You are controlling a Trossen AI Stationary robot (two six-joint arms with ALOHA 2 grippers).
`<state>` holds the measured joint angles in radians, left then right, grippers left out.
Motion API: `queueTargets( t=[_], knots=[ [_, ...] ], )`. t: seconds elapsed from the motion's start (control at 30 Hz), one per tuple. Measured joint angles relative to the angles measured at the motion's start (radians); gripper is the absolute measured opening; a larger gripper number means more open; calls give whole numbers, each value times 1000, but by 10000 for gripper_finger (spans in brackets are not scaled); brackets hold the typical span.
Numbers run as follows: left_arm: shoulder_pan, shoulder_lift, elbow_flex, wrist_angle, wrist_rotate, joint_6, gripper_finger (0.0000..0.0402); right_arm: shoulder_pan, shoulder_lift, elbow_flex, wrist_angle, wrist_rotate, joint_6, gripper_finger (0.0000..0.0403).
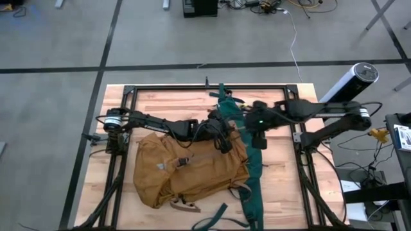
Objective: Unpack backpack
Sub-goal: Close the brown backpack
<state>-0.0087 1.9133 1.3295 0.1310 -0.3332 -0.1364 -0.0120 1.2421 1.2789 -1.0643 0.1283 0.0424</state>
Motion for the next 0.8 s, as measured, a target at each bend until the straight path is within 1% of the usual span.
queueTargets(
  t=[0.1,0.2,0.3,0.37,0.5,0.6,0.73,0.8],
  knots=[
    [7,0,7,-1,1,0,1,-1,-70,-58,36,3,79,176],
    [11,0,22,-2,2,12,1,2,-144,-168,141,3,150,192],
    [12,0,41,-9,3,38,1,2,-201,-312,344,1,209,202],
    [12,0,52,-8,3,54,1,2,-218,-412,511,-8,243,208],
    [12,0,68,-3,3,74,0,2,-199,-577,843,-32,255,218],
    [14,0,70,-3,2,74,0,1,-156,-647,1002,-11,255,222],
    [16,0,67,-9,-5,56,0,0,-95,-659,1052,89,253,218],
    [16,0,65,-12,-8,48,0,-1,-69,-659,1060,105,249,196]
  ],
)
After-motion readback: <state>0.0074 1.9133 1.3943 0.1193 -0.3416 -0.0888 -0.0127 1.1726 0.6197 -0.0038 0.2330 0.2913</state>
